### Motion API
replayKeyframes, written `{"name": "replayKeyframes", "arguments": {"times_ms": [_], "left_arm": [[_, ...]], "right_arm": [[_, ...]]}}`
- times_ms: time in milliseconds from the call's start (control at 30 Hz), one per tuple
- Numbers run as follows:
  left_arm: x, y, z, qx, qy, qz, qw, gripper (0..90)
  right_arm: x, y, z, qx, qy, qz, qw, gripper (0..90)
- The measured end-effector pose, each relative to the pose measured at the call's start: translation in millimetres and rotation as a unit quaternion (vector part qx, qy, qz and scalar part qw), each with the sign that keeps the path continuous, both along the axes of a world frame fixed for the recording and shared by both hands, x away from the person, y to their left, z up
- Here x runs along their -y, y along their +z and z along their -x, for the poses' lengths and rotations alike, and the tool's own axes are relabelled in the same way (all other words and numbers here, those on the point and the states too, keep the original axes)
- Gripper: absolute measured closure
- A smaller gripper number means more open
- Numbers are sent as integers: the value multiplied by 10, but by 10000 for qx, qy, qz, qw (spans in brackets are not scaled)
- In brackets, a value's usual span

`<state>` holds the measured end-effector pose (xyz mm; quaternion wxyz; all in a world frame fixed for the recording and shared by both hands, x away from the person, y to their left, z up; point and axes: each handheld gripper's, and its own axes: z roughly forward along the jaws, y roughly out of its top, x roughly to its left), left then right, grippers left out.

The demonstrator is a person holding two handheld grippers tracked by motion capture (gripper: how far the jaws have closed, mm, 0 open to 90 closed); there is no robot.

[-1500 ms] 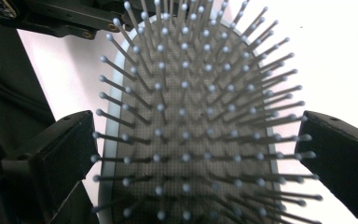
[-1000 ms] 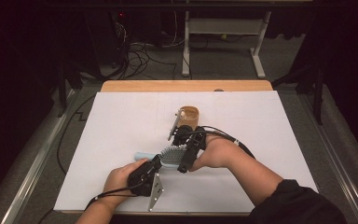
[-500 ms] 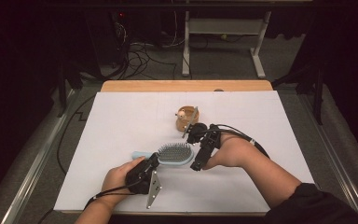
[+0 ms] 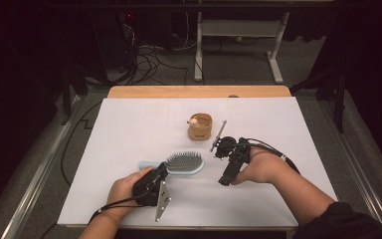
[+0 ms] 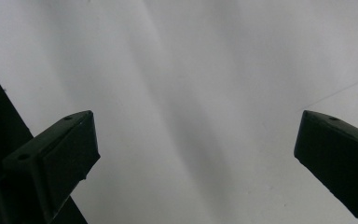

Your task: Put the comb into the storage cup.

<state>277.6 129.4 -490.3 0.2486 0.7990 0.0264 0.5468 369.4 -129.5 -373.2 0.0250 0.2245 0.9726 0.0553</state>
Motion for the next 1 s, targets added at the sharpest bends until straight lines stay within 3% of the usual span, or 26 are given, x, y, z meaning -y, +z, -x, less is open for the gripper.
{"name": "replayKeyframes", "arguments": {"times_ms": [233,567,767,1000], "left_arm": [[-12,4,-7,-28,42,70,10000,778],[-55,39,-23,-130,98,382,9991,778],[-137,95,-68,-275,215,879,9955,778],[-207,135,-100,-370,357,1228,9911,778]], "right_arm": [[133,-122,6,-26,-118,66,9999,3],[340,-254,11,20,-273,27,9996,7],[448,-269,19,193,-424,-249,9986,12],[570,-321,31,376,-568,-597,9959,12]]}}
